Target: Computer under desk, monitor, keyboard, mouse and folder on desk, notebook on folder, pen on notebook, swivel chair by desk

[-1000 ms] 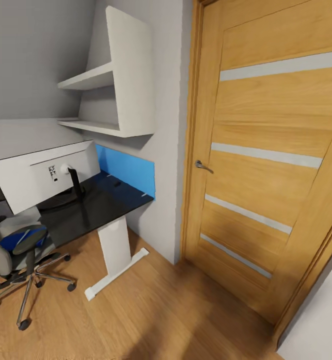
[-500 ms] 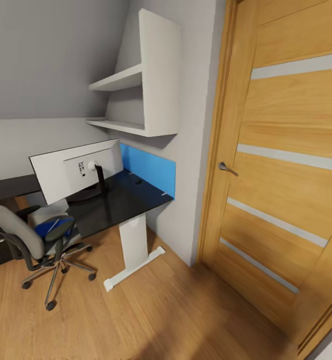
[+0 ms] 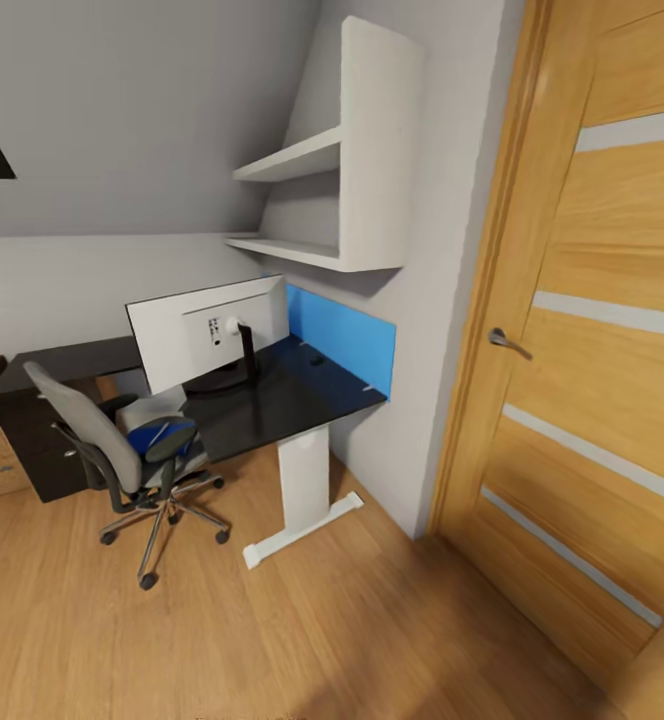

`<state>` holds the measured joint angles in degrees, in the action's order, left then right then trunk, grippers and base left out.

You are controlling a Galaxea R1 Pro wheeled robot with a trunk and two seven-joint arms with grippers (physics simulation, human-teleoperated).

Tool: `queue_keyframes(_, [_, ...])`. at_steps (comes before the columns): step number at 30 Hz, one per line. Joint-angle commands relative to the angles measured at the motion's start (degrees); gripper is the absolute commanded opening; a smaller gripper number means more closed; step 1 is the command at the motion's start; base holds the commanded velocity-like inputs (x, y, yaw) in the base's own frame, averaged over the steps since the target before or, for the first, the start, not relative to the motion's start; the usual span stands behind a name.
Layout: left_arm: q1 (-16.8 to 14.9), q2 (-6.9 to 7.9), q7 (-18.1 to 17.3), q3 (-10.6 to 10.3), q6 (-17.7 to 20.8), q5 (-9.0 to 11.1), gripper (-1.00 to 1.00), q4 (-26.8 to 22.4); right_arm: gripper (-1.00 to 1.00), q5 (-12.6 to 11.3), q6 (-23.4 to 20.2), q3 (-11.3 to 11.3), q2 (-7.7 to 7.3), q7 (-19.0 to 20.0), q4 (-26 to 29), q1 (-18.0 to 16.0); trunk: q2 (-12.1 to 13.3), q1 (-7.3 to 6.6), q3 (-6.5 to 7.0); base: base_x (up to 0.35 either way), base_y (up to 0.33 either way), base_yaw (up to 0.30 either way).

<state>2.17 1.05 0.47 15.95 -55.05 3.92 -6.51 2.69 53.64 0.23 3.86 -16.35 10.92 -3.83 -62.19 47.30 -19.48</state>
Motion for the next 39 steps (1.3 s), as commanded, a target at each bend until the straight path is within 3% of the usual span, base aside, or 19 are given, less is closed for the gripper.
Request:
queue_keyframes(1, [0.0,0.0,0.1,-0.3,-0.1,0.4,1.0,-0.1,1.0,0.3,0.1,0.0,0.01,-0.4,0.0,0.0,0.0,0.0,-0.08,0.0,0.0,0.277])
queue_keyframes(39, [0.0,-0.06,-0.1,-0.4,-0.1,0.3,1.0,-0.1,1.0,0.3,0.1,0.0,0.01,-0.4,-0.1,0.0,0.0,0.0,-0.42,0.0,0.0,0.277])
